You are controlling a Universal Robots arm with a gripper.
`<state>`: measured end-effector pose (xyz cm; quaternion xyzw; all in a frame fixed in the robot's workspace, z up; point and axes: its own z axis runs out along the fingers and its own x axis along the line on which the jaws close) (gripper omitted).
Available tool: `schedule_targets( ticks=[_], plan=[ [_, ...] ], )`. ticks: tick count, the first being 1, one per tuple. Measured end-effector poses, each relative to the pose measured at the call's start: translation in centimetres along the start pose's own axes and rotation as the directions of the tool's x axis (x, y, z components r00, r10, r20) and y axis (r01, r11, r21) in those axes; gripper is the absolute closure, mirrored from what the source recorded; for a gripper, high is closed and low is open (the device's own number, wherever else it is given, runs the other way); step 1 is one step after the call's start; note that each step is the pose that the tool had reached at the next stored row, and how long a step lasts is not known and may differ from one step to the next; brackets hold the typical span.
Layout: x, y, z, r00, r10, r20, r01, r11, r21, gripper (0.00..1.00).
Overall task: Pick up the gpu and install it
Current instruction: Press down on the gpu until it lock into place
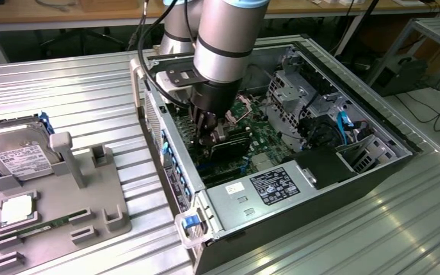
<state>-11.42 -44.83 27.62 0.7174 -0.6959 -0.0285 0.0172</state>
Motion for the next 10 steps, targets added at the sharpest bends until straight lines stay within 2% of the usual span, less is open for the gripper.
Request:
schedule_targets(
  ticks=[3, 7, 10],
  plan=[
    [0.00, 0.13, 0.01, 1.0000, 0.000, -0.0001, 0.000, 1.0000, 0.0005, 0.89],
    [0.03, 0.16, -0.06, 1.0000, 0.000, -0.0002, 0.000, 1.0000, 0.0083, 0.89],
    [0.31, 0.17, -0.07, 1.0000, 0.000, -0.0004, 0.000, 0.9999, 0.0105, 0.89]
  ],
)
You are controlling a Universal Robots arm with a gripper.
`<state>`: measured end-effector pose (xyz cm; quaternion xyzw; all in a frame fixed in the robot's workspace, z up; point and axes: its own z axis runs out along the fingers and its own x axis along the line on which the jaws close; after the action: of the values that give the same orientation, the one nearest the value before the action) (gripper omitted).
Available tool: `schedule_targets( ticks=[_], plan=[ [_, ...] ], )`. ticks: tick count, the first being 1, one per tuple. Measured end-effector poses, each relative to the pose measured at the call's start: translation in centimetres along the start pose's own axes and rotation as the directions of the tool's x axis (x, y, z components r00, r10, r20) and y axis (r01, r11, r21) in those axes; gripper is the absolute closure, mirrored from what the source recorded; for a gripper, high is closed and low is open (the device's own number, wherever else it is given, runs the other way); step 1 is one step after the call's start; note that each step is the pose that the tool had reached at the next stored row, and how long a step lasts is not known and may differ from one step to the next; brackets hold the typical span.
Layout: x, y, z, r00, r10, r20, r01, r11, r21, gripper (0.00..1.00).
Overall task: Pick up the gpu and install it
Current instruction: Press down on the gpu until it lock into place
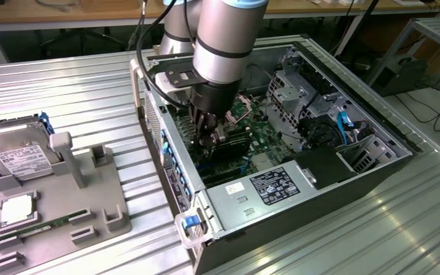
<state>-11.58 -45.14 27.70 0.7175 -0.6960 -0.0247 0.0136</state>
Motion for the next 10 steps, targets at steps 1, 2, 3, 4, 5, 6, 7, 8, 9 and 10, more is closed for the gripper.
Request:
schedule_targets(
  ticks=[1, 2, 3, 4, 5, 6, 7, 8, 9, 10],
  plan=[
    [0.02, 0.00, 0.00, 1.0000, 0.000, 0.0000, 0.000, 1.0000, 0.0000, 0.89],
    [0.02, 0.03, 0.01, 1.0000, 0.000, 0.0000, 0.000, 1.0000, 0.0000, 0.89],
    [0.02, 0.18, 0.04, 1.0000, 0.000, 0.0000, 0.000, 1.0000, 0.0002, 0.89],
    [0.01, 0.38, 0.05, 1.0000, 0.000, 0.0000, 0.000, 1.0000, 0.0005, 0.89],
    [-0.01, 0.63, 0.07, 1.0000, 0.000, -0.0002, 0.000, 1.0000, 0.0012, 0.89],
    [-0.02, 0.80, 0.08, 1.0000, 0.000, 0.0000, 0.000, 1.0000, 0.0018, 0.89],
    [-0.03, 0.87, 0.08, 1.0000, 0.000, -0.0001, 0.000, 1.0000, 0.0021, 0.89],
    [-0.04, 0.91, 0.09, 1.0000, 0.000, 0.0000, 0.000, 1.0000, 0.0024, 0.89],
    [-0.04, 0.91, 0.09, 1.0000, 0.000, 0.0000, 0.000, 1.0000, 0.0024, 0.89],
    [-0.03, 0.92, 0.09, 1.0000, 0.000, 0.0000, 0.000, 1.0000, 0.0024, 0.89]
  ],
)
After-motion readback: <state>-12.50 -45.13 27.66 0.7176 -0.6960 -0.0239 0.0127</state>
